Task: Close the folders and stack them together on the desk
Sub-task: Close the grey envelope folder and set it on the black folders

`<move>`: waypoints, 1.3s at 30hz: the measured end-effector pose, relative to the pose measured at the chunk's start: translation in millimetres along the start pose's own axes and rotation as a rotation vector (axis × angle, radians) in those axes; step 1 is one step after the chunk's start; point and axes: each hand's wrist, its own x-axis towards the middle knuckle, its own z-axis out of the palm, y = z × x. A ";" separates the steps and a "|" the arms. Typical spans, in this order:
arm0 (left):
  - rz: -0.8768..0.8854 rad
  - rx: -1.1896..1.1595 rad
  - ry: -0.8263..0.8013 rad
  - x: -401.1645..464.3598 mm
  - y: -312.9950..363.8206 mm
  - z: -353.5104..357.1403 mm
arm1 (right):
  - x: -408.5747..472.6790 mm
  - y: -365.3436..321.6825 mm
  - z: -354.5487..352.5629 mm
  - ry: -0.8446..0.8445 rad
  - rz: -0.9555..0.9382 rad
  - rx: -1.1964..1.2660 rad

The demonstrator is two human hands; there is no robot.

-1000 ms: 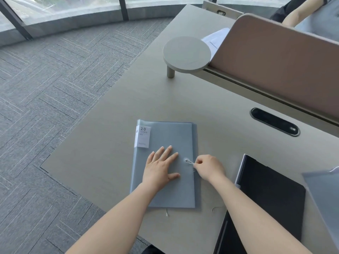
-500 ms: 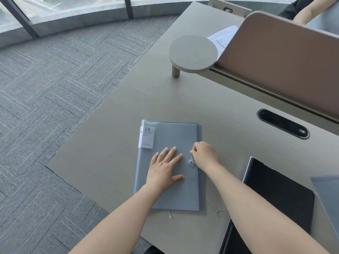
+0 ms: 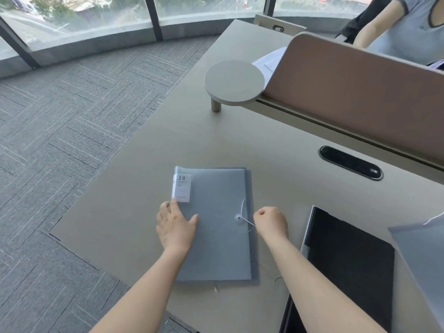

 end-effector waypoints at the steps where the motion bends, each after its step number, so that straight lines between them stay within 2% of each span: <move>1: -0.055 -0.058 -0.004 1.1 0.7 -2.4 | -1.7 -1.9 -0.3 -0.015 0.006 0.008; 8: -0.333 -0.410 -0.127 24.3 -8.0 -14.2 | 4.6 1.9 7.5 -0.100 0.163 0.186; 12: -0.321 -0.595 -0.239 28.1 -14.9 -23.4 | 10.3 3.6 5.7 -0.158 0.256 0.329; 17: -0.315 -0.734 -0.257 21.4 -13.3 -35.9 | 0.7 4.6 -1.8 -0.268 0.267 0.506; 23: -0.197 -0.859 -0.226 13.7 2.9 -52.9 | -13.5 5.0 -28.2 -0.179 0.114 0.617; 28: -0.086 -0.940 -0.269 -5.2 51.2 -61.9 | -29.0 21.8 -79.6 -0.065 0.047 0.708; 33: 0.022 -0.960 -0.358 -36.4 105.1 -45.9 | -41.0 74.3 -124.1 0.056 0.048 0.755; 39: 0.100 -0.886 -0.478 -85.9 150.2 -10.1 | -58.4 150.4 -155.4 0.153 0.147 0.771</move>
